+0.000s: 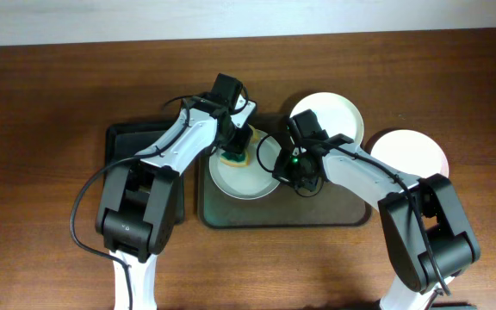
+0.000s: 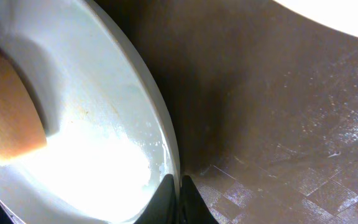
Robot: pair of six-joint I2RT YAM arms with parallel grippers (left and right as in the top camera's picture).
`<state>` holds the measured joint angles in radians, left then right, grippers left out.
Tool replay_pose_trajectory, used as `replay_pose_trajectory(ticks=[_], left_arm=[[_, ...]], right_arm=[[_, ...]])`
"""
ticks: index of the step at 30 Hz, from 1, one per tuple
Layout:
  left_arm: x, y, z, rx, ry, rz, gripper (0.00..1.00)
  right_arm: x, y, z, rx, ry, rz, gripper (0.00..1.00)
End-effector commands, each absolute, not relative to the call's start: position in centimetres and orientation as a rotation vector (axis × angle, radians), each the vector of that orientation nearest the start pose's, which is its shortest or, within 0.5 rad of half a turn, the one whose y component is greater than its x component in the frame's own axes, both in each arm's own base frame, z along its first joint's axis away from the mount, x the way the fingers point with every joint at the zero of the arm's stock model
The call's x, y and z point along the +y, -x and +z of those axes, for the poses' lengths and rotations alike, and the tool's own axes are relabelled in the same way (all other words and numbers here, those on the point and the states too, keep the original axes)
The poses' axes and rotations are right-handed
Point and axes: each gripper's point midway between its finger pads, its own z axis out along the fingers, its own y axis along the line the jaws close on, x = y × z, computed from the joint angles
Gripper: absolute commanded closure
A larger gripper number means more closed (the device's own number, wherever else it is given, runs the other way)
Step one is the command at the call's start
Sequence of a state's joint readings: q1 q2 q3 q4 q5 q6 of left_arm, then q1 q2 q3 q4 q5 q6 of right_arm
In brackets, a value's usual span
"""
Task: Clean dirty plates on tray and stack at the side
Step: 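Scrub the plate's green mark with the sponge while right gripper holds rim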
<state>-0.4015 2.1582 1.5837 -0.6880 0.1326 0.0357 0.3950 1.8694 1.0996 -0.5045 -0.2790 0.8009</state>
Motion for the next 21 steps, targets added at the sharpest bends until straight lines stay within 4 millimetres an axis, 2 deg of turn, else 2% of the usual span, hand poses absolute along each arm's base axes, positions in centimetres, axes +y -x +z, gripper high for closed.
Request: replay_pose_trajectory(ticks=[1, 4, 6, 8, 9, 10, 11, 13, 15, 21], left_arm=[[-17.1, -44.6, 1.1, 2.821, -0.408, -0.004, 1.0], [-16.0, -41.6, 0.4, 2.947, -0.44, 0.037, 1.0], [-16.3, -39.5, 0.1, 3.014, -0.57, -0.025, 1.0], [-17.7, -37.7, 0.2, 3.031, -0.757, -0.191, 1.0], [-18.9, -36.7, 0.4, 3.008, -0.882, -0.325, 1.0], [-20.8, -35.5, 1.0, 2.933, -1.06, -0.531, 1.0], [-21.9, -34.9, 1.5, 2.87, -1.144, -0.651, 1.0], [-22.5, -35.3, 1.8, 2.825, -1.153, -0.696, 1.0], [-22.6, -36.8, 1.7, 2.794, -1.11, -0.649, 1.0], [-19.0, -43.5, 1.0, 2.815, -0.615, -0.185, 1.0]], right_arm=[[19.1, -33.7, 0.6, 2.96, -0.553, 0.591, 0.96], [19.1, -33.7, 0.6, 2.96, -0.553, 0.591, 0.96], [19.1, -33.7, 0.6, 2.96, -0.553, 0.591, 0.96], [19.1, -33.7, 0.6, 2.96, -0.553, 0.591, 0.96], [19.1, -33.7, 0.6, 2.96, -0.553, 0.591, 0.96], [19.1, -33.7, 0.6, 2.96, -0.553, 0.591, 0.96], [19.1, -33.7, 0.6, 2.96, -0.553, 0.591, 0.96], [19.1, -33.7, 0.6, 2.961, -0.553, 0.591, 0.96], [19.1, -33.7, 0.6, 2.961, -0.553, 0.591, 0.96], [19.1, -33.7, 0.6, 2.962, -0.553, 0.59, 0.96]])
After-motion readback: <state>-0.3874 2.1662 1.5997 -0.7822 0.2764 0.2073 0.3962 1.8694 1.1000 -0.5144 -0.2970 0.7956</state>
